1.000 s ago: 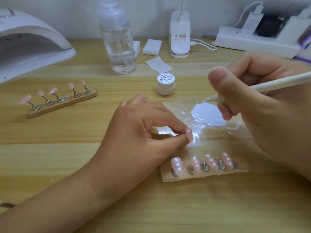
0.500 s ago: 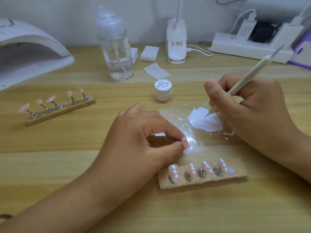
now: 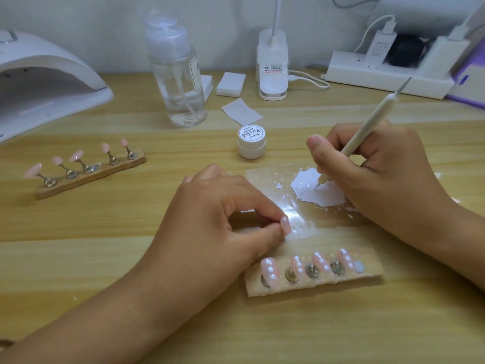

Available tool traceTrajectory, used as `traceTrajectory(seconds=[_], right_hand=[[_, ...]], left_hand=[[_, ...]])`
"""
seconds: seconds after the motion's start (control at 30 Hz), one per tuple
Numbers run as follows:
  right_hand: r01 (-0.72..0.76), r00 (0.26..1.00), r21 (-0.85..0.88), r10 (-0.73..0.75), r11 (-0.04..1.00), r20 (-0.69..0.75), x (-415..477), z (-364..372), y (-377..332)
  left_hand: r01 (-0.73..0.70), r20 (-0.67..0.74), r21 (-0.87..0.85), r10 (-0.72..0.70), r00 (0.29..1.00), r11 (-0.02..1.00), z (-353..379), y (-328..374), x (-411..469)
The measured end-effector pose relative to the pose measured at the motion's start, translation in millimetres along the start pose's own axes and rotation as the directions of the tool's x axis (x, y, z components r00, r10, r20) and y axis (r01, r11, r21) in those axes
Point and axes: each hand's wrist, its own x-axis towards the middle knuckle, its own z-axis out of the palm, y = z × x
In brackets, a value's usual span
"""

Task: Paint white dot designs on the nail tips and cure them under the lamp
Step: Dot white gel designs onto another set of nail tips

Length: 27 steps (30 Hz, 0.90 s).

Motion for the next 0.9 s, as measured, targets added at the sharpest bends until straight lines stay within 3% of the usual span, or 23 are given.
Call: traceTrajectory(seconds=[0.63, 0.9], right_hand=[[-0.051, 0.998, 0.086, 0.049, 0.995, 0.026, 0.9, 0.5, -3.7], [-0.067, 0.997, 0.110, 0.071, 0.992, -0.041, -0.9, -0.9, -2.0]], left_hand=[[-0.010, -0.002, 0.001, 0.010, 1.000, 1.000, 0.7, -0.3, -0.3], [-0.001, -0.008, 0.010, 0.001, 1.000, 1.000, 0.7, 0.9, 0.3]])
